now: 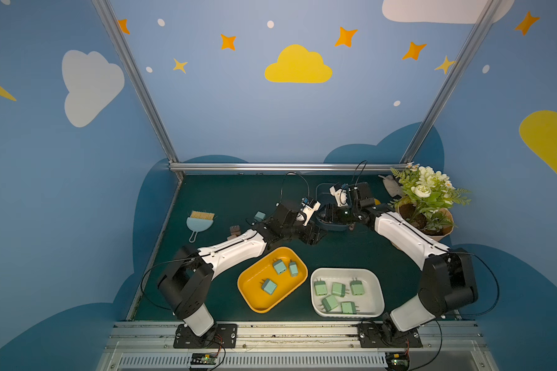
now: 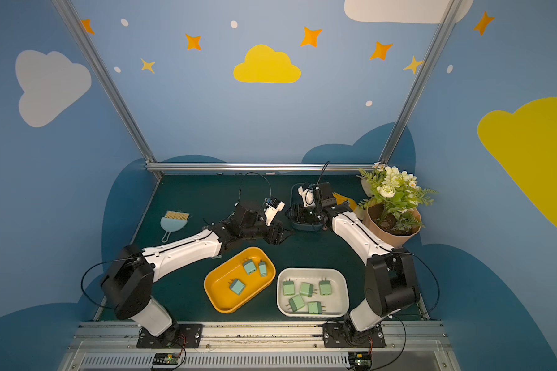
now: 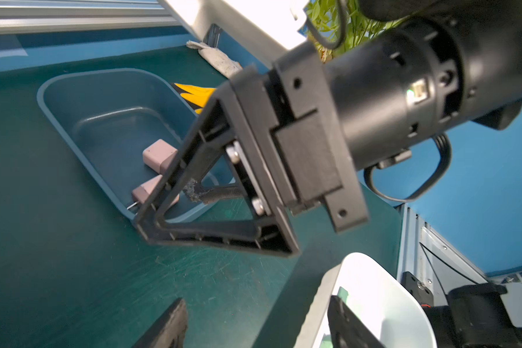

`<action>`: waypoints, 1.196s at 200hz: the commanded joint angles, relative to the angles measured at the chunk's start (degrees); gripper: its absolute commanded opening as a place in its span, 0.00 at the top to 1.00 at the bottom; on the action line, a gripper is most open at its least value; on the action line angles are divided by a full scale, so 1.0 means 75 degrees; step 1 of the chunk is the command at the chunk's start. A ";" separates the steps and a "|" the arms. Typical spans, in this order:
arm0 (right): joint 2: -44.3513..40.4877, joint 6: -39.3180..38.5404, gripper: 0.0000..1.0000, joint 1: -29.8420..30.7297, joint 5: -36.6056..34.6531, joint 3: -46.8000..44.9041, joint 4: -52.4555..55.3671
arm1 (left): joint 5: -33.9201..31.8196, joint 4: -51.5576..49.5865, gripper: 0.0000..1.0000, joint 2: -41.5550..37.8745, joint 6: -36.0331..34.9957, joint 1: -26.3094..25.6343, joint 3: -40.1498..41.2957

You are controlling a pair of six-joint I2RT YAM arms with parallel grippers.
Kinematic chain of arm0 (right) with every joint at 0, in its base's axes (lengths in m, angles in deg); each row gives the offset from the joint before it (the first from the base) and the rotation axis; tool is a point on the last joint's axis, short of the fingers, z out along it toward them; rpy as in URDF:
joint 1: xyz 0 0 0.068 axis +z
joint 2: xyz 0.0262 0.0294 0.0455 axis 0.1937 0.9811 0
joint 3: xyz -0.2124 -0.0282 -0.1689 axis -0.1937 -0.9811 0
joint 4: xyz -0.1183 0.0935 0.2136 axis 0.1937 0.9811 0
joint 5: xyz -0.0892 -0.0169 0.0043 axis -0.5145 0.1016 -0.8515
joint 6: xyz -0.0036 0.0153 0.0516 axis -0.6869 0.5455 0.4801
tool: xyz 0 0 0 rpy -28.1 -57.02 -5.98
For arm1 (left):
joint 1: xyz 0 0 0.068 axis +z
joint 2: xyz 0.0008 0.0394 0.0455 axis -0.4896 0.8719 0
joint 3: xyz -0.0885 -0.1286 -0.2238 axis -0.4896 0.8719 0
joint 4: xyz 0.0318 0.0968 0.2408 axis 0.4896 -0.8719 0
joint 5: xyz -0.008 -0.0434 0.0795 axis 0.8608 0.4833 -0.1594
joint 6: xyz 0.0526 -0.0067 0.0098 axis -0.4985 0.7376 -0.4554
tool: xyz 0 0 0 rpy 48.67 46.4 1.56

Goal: Place the plugs by color into the storage box
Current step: Place the plug in the storage box, then pick up the plug from the center of the board.

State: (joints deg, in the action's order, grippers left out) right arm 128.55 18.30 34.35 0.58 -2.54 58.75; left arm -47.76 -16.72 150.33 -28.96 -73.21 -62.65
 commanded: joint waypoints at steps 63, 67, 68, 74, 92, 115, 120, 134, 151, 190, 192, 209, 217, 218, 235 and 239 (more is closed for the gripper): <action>-0.0647 0.0401 0.36 0.1190 -0.0445 -0.1356 -0.1631 | -0.1365 -0.1616 0.25 -0.1598 0.0049 0.0000 0.0936; -0.0634 0.0395 0.36 0.1215 -0.0409 -0.1413 -0.1681 | -0.1461 -0.1618 0.25 -0.1697 0.0032 -0.0001 0.1017; -0.0634 0.0401 0.36 0.1224 -0.0400 -0.1431 -0.1699 | -0.1475 -0.1624 0.24 -0.1722 0.0031 0.0002 0.1041; -0.0612 0.0397 0.36 0.1289 -0.0370 -0.1537 -0.1809 | -0.1649 -0.1608 0.24 -0.1859 -0.0007 0.0003 0.1181; -0.0601 0.0404 0.36 0.1461 -0.0325 -0.1784 -0.2110 | -0.2151 -0.1482 0.22 -0.2243 -0.0178 0.0035 0.1602; -0.0429 0.0235 0.36 0.1656 -0.0237 -0.1691 -0.2025 | -0.2569 -0.1396 0.20 -0.2531 -0.0156 0.0329 0.1966; -0.0390 0.0192 0.36 0.1697 -0.0223 -0.1665 -0.2008 | -0.2535 -0.1384 0.20 -0.2549 -0.0136 0.0411 0.2000; -0.0288 0.0095 0.36 0.1823 -0.0181 -0.1600 -0.2020 | -0.2441 -0.1464 0.20 -0.2580 -0.0111 0.0644 0.2037; -0.0167 0.0031 0.36 0.1952 -0.0111 -0.1588 -0.2224 | -0.2403 -0.1595 0.20 -0.2562 -0.0069 0.0879 0.2053; 0.0324 0.0063 0.37 0.2121 0.0084 -0.1472 -0.2851 | -0.2135 -0.1445 0.19 -0.2550 0.0110 0.1548 0.2305; 0.0341 0.0066 0.37 0.2118 0.0085 -0.1458 -0.2876 | -0.2119 -0.1419 0.19 -0.2542 0.0120 0.1589 0.2315; 0.0535 0.0055 0.38 0.2168 0.0108 -0.1305 -0.2992 | -0.1969 -0.1230 0.19 -0.2413 0.0173 0.1911 0.2369; 0.0632 0.0047 0.38 0.2183 0.0111 -0.1224 -0.3035 | -0.1957 -0.1175 0.19 -0.2301 0.0184 0.2031 0.2344; 0.0644 0.0045 0.38 0.2189 0.0117 -0.1213 -0.3044 | -0.1957 -0.1168 0.19 -0.2293 0.0189 0.2043 0.2343; 0.0812 0.0010 0.39 0.2203 0.0203 -0.1067 -0.3165 | -0.1967 -0.1137 0.19 -0.1930 0.0261 0.2257 0.2193; 0.0847 -0.0002 0.38 0.2217 0.0221 -0.1036 -0.3187 | -0.1968 -0.1151 0.19 -0.1843 0.0299 0.2299 0.2159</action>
State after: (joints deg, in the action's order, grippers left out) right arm 133.51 19.07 50.46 0.80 -13.19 38.42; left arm -63.55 -26.73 133.30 -28.00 -57.61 -45.12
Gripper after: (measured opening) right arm 0.618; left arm 0.806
